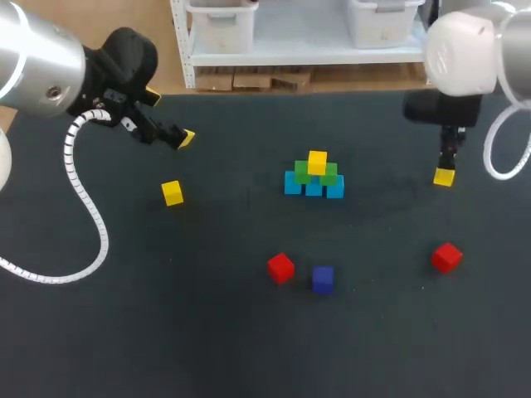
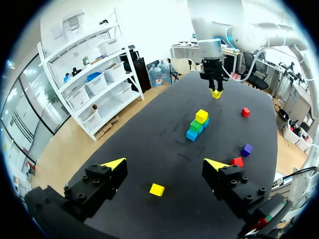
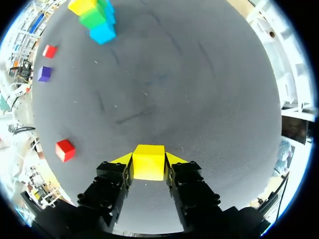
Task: Place the blue cubes, place green cubes on the blue cubes, place the yellow cubes on the green cubes, then place the red cubes on the yellow cubes, and place purple cube on the red cubes.
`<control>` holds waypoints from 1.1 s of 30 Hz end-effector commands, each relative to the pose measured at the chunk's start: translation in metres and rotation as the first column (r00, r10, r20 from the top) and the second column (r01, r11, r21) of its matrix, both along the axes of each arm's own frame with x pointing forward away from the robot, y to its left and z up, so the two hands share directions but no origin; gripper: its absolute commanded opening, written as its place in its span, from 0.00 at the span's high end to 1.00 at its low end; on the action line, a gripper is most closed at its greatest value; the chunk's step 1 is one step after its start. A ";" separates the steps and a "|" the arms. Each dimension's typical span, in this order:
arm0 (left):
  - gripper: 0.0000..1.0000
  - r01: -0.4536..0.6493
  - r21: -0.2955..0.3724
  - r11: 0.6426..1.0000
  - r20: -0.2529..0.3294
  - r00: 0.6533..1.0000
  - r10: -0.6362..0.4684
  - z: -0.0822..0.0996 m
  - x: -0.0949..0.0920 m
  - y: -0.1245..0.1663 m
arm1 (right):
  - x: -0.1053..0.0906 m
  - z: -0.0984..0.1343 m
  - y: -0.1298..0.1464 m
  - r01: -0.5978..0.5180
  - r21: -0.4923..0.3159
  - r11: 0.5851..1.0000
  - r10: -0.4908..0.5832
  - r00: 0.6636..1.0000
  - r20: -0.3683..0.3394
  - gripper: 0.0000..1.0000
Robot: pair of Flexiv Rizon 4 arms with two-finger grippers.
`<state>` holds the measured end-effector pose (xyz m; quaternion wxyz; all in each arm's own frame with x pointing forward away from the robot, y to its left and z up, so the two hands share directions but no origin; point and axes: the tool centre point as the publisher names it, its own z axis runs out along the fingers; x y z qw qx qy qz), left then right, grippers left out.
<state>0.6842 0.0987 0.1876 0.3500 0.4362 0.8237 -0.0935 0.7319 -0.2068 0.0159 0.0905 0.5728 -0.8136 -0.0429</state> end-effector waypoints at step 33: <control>0.00 0.005 -0.004 1.000 0.001 1.000 -0.005 0.000 0.000 0.002 | -0.035 0.088 0.143 -0.184 0.018 0.983 0.179 0.974 0.141 1.00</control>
